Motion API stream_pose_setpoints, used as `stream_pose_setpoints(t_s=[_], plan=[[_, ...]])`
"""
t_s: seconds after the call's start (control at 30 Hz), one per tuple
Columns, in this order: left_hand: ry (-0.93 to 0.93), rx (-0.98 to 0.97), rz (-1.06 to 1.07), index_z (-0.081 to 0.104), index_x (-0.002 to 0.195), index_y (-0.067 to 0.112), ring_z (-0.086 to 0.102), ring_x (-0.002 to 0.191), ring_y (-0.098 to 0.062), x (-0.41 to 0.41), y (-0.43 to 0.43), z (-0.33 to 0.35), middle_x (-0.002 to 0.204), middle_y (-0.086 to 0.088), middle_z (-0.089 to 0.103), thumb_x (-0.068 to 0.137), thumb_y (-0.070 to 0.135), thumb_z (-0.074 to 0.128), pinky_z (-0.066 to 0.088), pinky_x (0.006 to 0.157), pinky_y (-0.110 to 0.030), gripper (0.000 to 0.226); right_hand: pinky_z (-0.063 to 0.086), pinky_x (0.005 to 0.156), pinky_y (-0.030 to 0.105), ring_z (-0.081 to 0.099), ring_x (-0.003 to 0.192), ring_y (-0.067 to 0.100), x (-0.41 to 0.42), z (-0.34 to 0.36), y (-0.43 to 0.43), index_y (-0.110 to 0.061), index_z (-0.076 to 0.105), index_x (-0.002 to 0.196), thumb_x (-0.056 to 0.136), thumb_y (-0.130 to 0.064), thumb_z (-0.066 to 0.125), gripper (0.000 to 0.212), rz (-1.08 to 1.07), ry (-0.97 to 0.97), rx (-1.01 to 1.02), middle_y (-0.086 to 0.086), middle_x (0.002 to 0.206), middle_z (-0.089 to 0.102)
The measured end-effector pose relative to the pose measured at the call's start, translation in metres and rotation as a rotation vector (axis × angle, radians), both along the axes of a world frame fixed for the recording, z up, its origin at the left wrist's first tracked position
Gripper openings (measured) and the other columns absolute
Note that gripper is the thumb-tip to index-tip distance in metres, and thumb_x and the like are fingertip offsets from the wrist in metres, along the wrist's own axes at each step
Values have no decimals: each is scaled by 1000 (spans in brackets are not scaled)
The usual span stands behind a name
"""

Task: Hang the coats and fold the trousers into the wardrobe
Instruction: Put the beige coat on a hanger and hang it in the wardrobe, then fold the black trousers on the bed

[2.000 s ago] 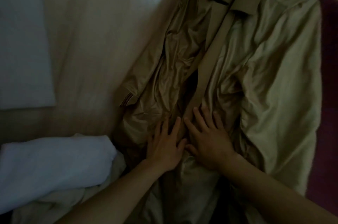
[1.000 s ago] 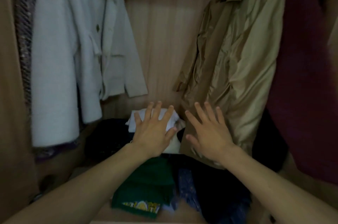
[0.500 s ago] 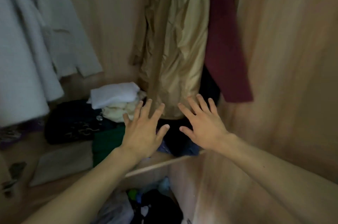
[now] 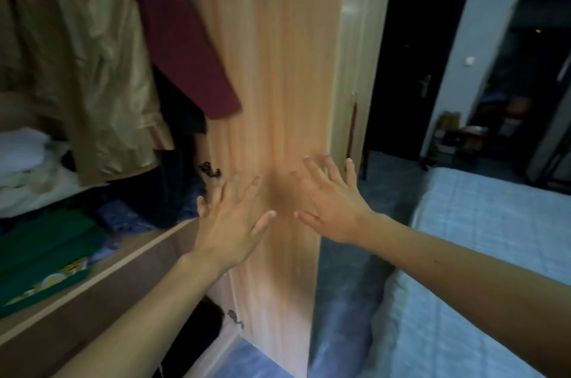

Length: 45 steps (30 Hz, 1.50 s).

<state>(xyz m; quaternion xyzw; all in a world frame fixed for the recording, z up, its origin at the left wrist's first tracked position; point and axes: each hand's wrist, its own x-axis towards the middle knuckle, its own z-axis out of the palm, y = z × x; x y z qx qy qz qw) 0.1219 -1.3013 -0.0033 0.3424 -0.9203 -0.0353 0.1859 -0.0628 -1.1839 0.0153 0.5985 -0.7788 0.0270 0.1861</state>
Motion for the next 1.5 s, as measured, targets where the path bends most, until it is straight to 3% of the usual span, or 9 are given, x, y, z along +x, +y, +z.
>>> stream_pose_setpoints(t_s=[0.13,0.27,0.43,0.8,0.97,1.1,1.23,1.5], plan=[[-51,-2,-117,15,155,39,14,149,-24,-51,51,-14,164,-1,14,78,80,10,28,113,-58,88,-3,113,71,-9,150,40,-47,-15,66,-33,6,156,95,-62,43,77,-101,-55,-3,5,165,-6],[-107,-19,-196,15,155,40,15,149,-24,-120,115,-28,164,-1,14,82,78,13,33,110,-59,83,1,114,71,-11,150,39,-102,-32,148,-33,3,157,94,-62,44,80,-208,-106,-6,3,165,-12],[-172,5,-304,4,157,39,5,152,-24,-214,216,-49,167,0,2,95,68,31,20,117,-59,74,4,115,69,-12,150,39,-178,-59,270,-34,-2,157,96,-61,43,80,-346,-172,37,3,164,-17],[-320,-50,-627,-2,157,38,-5,153,-24,-362,395,-79,167,3,1,97,69,26,0,116,-68,73,3,116,66,-11,151,36,-279,-108,488,-39,-5,155,95,-65,42,81,-698,-335,22,1,165,-17],[-330,-92,-785,0,157,37,-4,153,-24,-419,441,-91,167,5,3,96,69,23,2,117,-65,72,6,116,65,-6,151,34,-300,-120,557,-36,3,156,94,-62,44,79,-864,-388,-38,3,166,-9],[-326,-90,-908,3,157,34,-1,153,-25,-461,470,-104,167,4,5,85,74,1,10,117,-65,83,9,116,64,0,151,35,-316,-120,604,-36,4,157,94,-61,46,80,-1035,-360,-42,4,166,-4],[-321,-16,-987,2,158,32,-6,153,-23,-496,484,-112,167,4,0,99,65,25,9,119,-62,72,8,116,64,-1,151,36,-327,-114,621,-35,5,157,95,-57,48,78,-1137,-342,5,4,166,-4],[-285,79,-1046,8,157,27,1,153,-26,-562,489,-135,167,-1,5,100,58,33,17,118,-60,70,4,117,63,-5,152,33,-350,-117,624,-36,4,156,95,-53,49,78,-1212,-343,6,2,166,-6]])
